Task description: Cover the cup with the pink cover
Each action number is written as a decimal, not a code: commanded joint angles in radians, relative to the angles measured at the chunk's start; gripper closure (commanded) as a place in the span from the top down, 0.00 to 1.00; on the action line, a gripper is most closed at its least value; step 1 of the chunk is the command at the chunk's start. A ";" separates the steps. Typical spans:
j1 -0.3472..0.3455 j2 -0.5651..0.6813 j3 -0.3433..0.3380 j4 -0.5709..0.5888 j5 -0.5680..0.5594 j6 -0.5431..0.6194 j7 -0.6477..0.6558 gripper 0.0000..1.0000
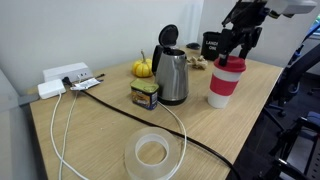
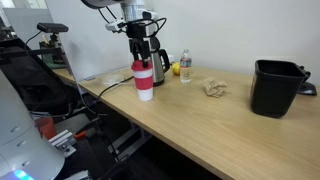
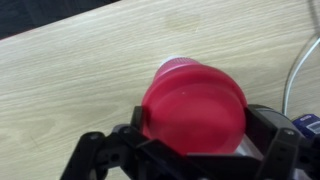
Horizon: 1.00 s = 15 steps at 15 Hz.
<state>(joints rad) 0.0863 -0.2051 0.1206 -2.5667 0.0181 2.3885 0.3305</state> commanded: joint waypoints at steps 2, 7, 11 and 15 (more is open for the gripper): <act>-0.009 -0.037 0.000 -0.011 -0.005 -0.006 -0.016 1.00; -0.009 -0.107 0.002 -0.020 0.000 -0.052 -0.013 1.00; -0.001 -0.176 -0.004 -0.036 0.024 -0.112 -0.035 1.00; 0.008 -0.269 -0.028 -0.079 0.055 -0.117 -0.112 1.00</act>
<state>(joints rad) 0.0867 -0.4042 0.1181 -2.6031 0.0328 2.2771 0.2964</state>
